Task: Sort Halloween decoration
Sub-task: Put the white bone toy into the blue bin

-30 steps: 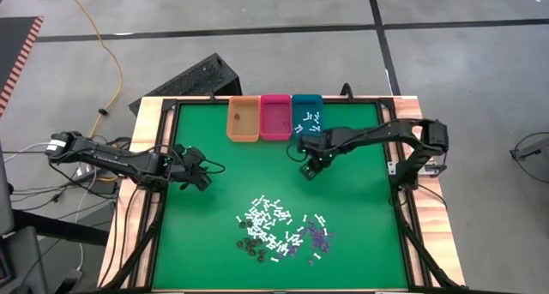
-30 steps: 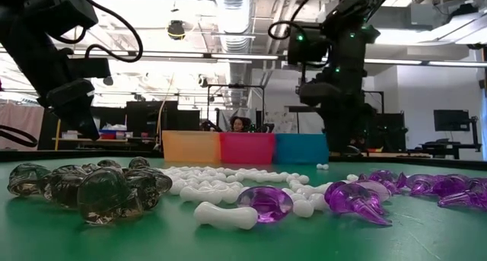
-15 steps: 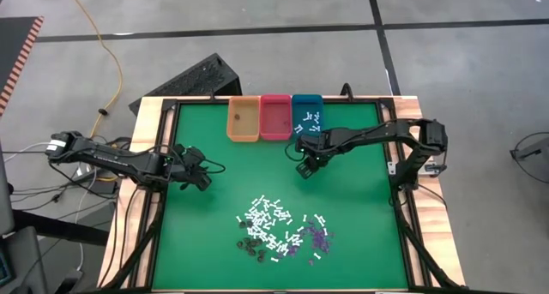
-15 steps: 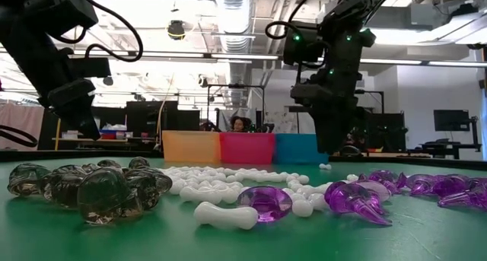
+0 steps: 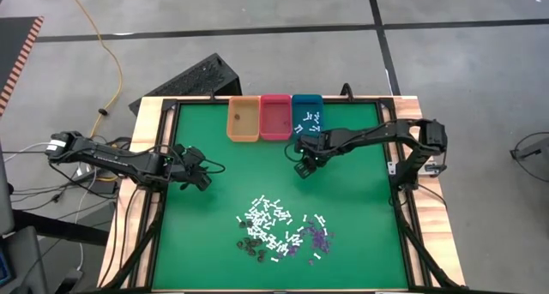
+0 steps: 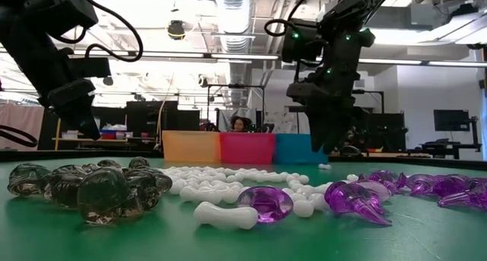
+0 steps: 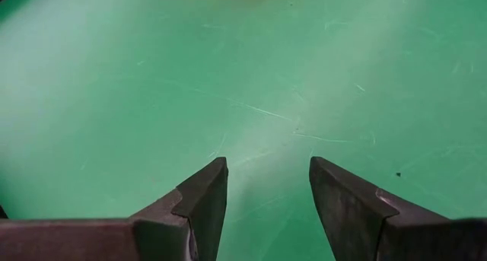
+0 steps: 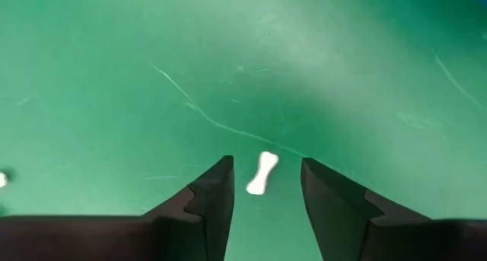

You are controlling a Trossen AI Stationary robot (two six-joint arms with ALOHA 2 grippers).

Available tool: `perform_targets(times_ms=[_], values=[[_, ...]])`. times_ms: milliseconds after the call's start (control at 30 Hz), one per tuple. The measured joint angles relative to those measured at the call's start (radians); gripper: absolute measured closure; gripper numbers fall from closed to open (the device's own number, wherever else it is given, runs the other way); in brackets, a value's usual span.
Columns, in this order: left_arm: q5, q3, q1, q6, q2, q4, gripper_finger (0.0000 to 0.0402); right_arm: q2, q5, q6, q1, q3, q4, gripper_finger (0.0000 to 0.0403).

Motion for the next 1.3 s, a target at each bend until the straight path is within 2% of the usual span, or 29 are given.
perform_targets(times_ms=[267,700,800,1133,1300], values=[[0.0,0.0,0.0,0.002,0.0,0.0,0.0223,0.002,0.009,0.0,0.012,0.0,0.011,0.0231],[0.003,0.0,0.0,0.0,0.0,-0.001,0.0223,0.124,-0.015,-0.001,0.029,0.005,0.024,0.0235],[0.003,0.0,0.0,0.001,0.0,0.0,0.0223,0.126,-0.021,-0.001,0.029,0.005,0.011,0.0254],[0.003,0.0,0.0,0.0,0.0,0.0,0.0223,0.125,-0.015,-0.009,0.025,0.002,-0.019,0.0367],[0.003,0.0,0.0,0.0,0.0,0.0,0.0223,0.127,-0.019,-0.03,0.025,0.015,-0.033,0.0386]])
